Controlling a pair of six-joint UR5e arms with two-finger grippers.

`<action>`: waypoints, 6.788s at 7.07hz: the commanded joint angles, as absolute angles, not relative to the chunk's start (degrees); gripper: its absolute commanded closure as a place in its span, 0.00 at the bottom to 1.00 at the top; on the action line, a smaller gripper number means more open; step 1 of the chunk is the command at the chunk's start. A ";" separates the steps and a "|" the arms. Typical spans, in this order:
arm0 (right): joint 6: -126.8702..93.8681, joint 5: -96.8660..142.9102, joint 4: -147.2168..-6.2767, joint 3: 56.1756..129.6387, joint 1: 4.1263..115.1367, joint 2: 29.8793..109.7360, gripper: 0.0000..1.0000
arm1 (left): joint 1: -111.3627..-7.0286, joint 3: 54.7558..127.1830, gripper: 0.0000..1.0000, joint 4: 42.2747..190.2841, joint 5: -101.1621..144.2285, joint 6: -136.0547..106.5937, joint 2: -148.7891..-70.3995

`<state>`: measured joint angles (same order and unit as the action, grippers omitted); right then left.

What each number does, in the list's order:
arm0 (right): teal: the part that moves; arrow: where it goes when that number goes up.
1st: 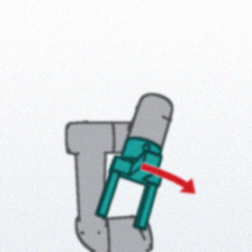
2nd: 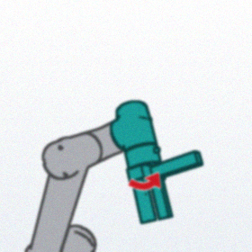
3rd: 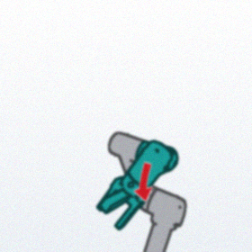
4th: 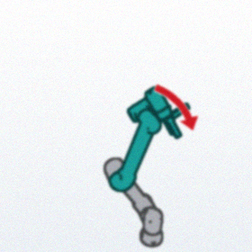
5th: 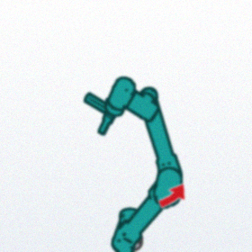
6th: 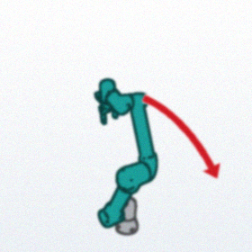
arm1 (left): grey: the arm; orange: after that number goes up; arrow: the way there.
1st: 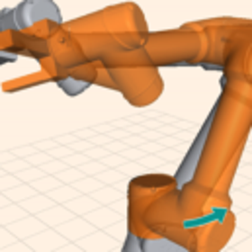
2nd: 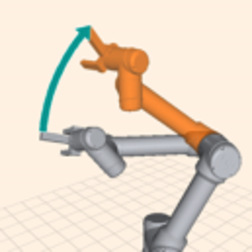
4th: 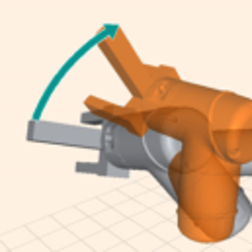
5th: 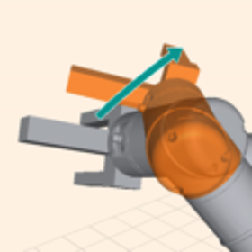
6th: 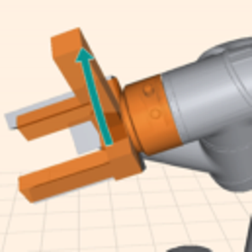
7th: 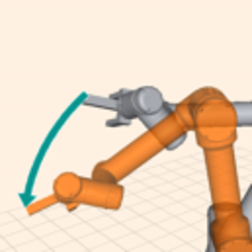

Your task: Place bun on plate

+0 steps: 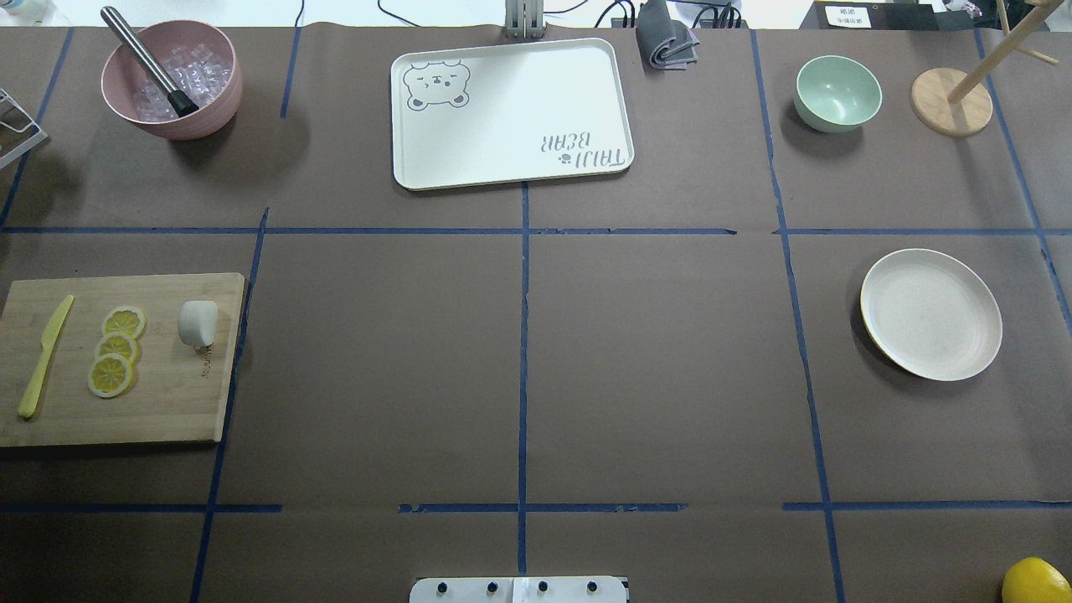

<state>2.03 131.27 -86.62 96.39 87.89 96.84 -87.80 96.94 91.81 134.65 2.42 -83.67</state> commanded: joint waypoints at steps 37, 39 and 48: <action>-71.56 113.76 -64.83 91.11 36.25 59.00 0.00 | -87.28 96.33 0.00 92.11 135.18 2.02 -84.11; -55.74 120.21 -82.44 95.70 45.92 59.50 0.00 | -87.19 97.03 0.00 92.02 134.83 1.94 -84.46; 6.77 130.08 -90.09 98.44 89.54 96.56 0.00 | -86.23 97.02 0.00 97.72 135.17 1.76 -90.61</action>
